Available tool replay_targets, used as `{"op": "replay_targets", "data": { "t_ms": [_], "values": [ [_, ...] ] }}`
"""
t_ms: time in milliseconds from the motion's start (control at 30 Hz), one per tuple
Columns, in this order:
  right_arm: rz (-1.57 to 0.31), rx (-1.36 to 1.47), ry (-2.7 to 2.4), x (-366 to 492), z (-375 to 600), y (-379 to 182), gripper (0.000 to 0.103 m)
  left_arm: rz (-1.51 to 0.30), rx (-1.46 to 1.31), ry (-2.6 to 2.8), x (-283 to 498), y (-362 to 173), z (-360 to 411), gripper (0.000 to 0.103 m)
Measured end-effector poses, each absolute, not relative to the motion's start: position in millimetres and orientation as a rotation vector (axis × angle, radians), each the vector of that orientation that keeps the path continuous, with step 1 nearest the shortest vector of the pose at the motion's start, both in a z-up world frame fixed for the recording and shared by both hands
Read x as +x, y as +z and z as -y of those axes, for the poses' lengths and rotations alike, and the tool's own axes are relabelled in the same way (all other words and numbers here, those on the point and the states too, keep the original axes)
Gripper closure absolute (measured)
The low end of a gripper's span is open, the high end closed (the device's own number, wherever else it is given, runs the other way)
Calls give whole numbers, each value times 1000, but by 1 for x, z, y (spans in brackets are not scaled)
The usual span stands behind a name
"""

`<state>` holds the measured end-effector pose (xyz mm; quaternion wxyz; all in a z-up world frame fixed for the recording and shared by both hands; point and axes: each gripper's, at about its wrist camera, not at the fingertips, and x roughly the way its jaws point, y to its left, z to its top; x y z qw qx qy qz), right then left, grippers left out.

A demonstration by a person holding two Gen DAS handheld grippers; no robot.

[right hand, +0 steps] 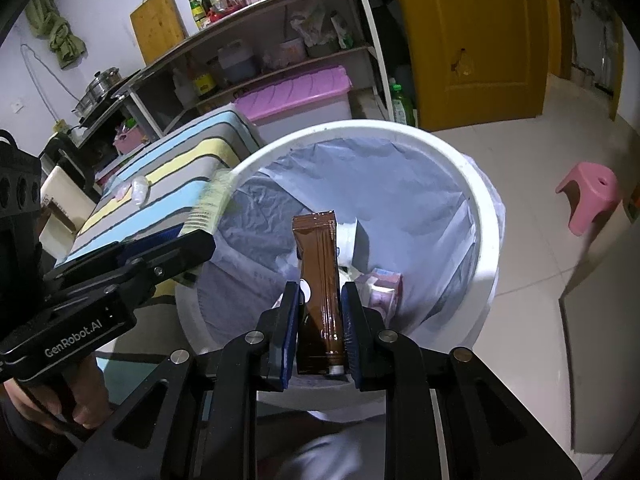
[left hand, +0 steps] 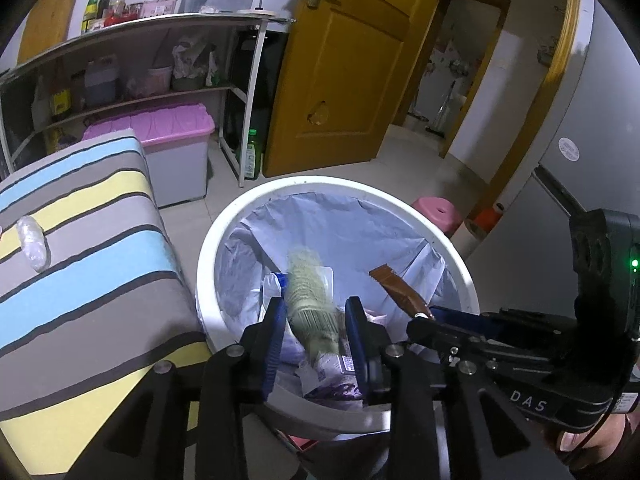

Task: Collect trash
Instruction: 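Carry both wrappers over the bin and open both tools to drop them, then move both tools back over the table toward the clear plastic bag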

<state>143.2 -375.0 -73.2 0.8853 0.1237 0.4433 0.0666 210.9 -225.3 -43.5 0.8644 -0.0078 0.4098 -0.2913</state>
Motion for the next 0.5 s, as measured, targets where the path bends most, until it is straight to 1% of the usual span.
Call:
{"op": "replay_targets", "data": {
  "t_ms": [167,233,300,500],
  "values": [
    [-931,259,137,144,374,-75,78,-853,-20,-616,208,-41,225,72],
    [-926,259,137,142,375,-74,74,-849,-23,-618,205,-40,224,72],
    [-917,259,138,141,375,-71,73,-844,-28,-616,203,-38,222,72],
    [-886,254,152,134,372,-59,72,-820,-50,-588,193,-29,209,72]
  ]
}}
